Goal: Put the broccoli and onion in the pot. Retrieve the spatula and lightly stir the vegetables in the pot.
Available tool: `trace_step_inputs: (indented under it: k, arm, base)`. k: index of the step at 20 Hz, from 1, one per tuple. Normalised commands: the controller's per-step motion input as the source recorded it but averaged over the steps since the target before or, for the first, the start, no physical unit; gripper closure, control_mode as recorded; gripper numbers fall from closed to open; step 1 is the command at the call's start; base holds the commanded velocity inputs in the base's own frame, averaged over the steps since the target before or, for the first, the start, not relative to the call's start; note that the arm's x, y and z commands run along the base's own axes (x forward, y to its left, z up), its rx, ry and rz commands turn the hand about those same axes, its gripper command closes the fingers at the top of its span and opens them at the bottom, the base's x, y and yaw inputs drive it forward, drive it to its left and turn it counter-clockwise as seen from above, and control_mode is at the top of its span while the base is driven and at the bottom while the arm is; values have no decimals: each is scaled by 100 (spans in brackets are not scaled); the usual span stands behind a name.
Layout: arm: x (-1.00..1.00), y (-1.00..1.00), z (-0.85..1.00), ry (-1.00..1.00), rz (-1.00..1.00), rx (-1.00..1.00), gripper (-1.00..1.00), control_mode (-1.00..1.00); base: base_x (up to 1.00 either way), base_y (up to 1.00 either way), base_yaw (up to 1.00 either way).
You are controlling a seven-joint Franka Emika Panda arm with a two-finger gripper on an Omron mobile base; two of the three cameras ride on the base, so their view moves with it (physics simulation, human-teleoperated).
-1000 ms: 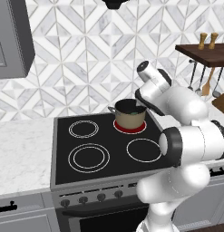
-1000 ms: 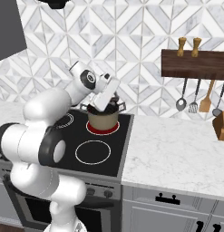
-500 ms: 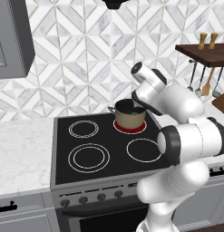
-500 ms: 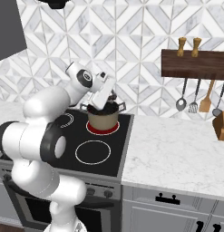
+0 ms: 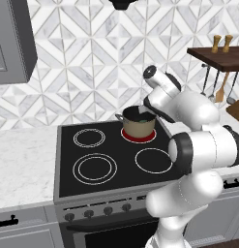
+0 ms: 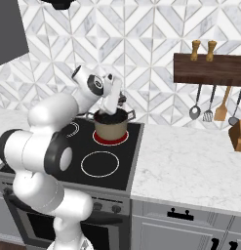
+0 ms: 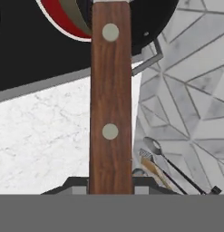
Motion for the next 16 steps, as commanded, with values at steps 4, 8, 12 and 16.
trace_step_inputs:
  k: [4, 8, 12, 16]
  arm:
    - [34, 0, 2, -14, 29, -5, 100, -100]
    - [38, 3, 0, -6, 29, -8, 100, -100]
    - [29, 15, 4, 19, 24, -22, 100, -100]
    - [6, 24, 18, 20, 16, -20, 100, -100]
  base:
    - [0, 0, 0]
    - [0, 0, 0]
    - [0, 0, 0]
    - [0, 0, 0]
